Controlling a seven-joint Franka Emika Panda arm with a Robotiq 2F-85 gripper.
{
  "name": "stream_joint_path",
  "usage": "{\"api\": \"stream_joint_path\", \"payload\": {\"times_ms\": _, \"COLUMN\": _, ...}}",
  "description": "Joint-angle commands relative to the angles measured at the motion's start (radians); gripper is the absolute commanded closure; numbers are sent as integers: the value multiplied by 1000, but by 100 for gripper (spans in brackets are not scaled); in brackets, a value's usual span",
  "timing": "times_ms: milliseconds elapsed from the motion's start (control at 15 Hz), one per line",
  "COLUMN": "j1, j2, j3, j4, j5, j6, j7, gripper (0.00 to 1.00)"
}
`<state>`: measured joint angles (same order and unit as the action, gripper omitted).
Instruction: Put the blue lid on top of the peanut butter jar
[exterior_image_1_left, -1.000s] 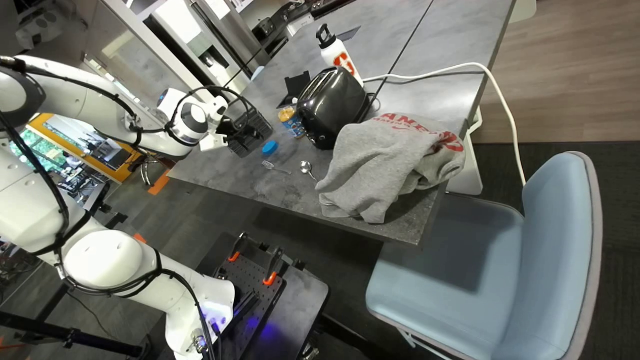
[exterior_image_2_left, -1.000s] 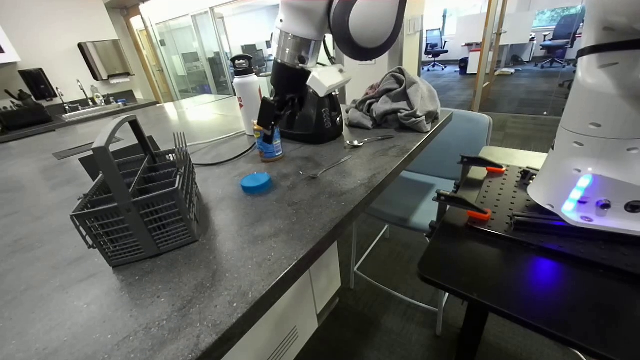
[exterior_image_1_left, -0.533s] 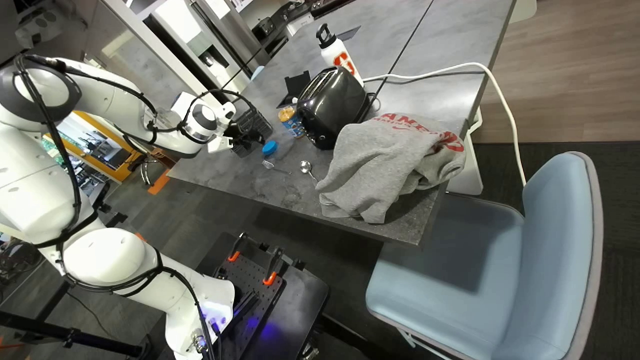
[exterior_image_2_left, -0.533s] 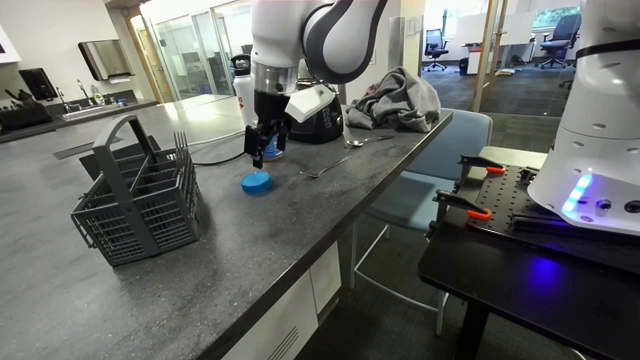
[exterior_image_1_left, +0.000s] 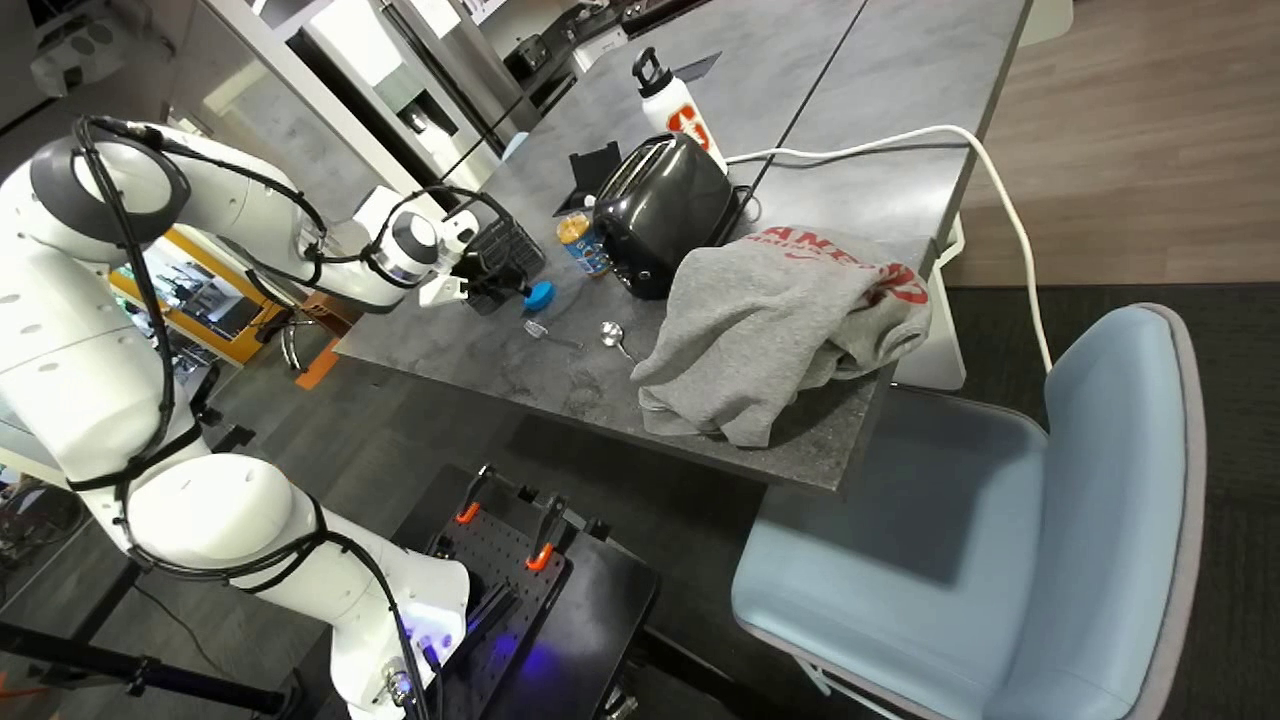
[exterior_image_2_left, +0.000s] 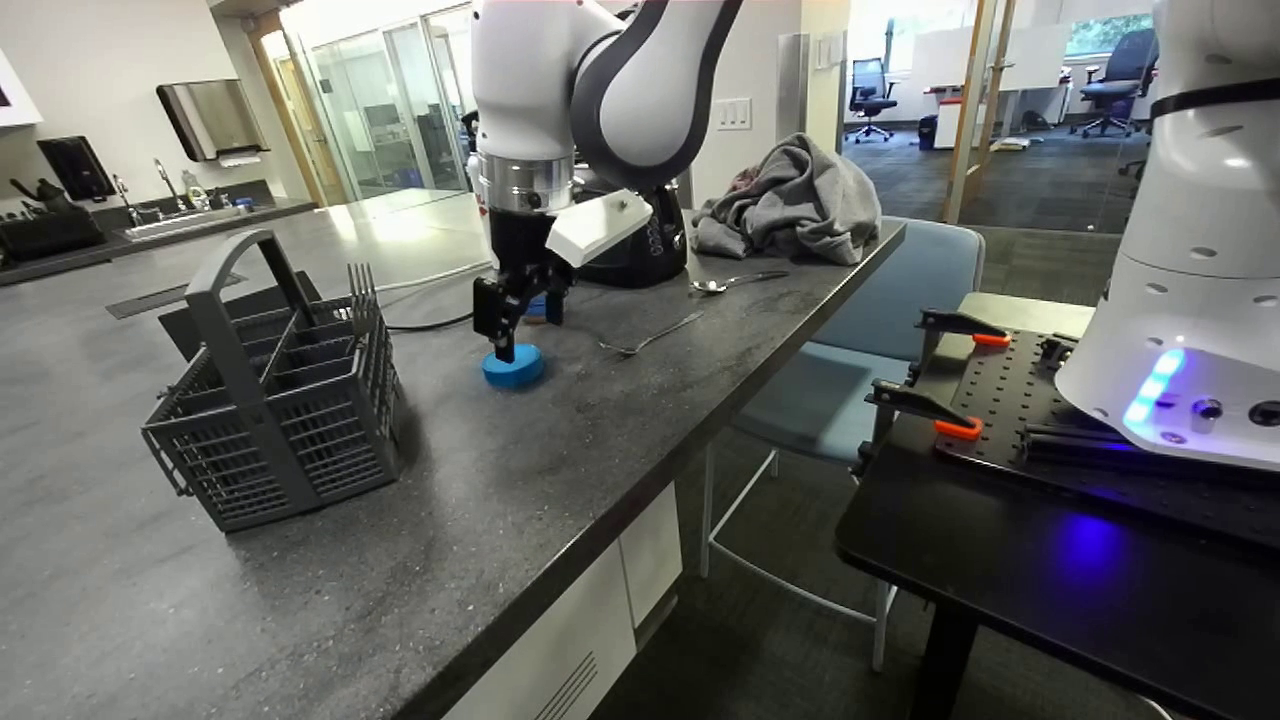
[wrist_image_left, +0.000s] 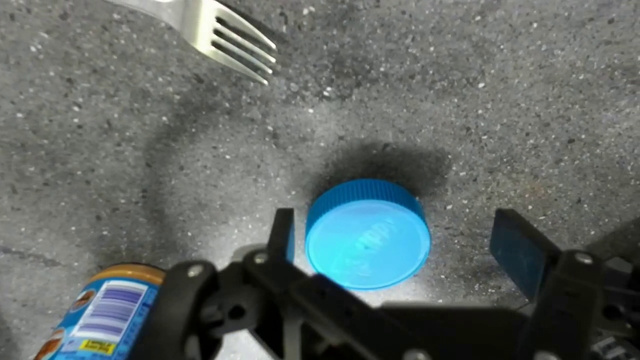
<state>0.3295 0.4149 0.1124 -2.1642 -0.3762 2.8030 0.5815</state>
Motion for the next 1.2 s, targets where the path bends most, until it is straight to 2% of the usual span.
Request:
{"api": "stream_joint_path", "payload": {"times_ms": 0, "j1": 53, "j2": 36, "j3": -47, "j4": 52, "j5": 67, "j6": -23, "j7": -47, "gripper": 0}}
{"api": "stream_joint_path", "payload": {"times_ms": 400, "j1": 110, "j2": 95, "j3": -116, "j4": 111, "j5": 71, "j6": -24, "j7": -42, "gripper": 0}}
{"api": "stream_joint_path", "payload": {"times_ms": 1000, "j1": 120, "j2": 149, "j3": -131, "j4": 168, "j5": 109, "j6": -24, "j7": -70, "gripper": 0}}
{"api": "stream_joint_path", "payload": {"times_ms": 1067, "j1": 123, "j2": 151, "j3": -134, "j4": 171, "j5": 113, "j6": -25, "j7": -72, "gripper": 25}}
{"api": "stream_joint_path", "payload": {"times_ms": 1133, "j1": 125, "j2": 153, "j3": -136, "j4": 173, "j5": 116, "j6": -25, "j7": -79, "gripper": 28}}
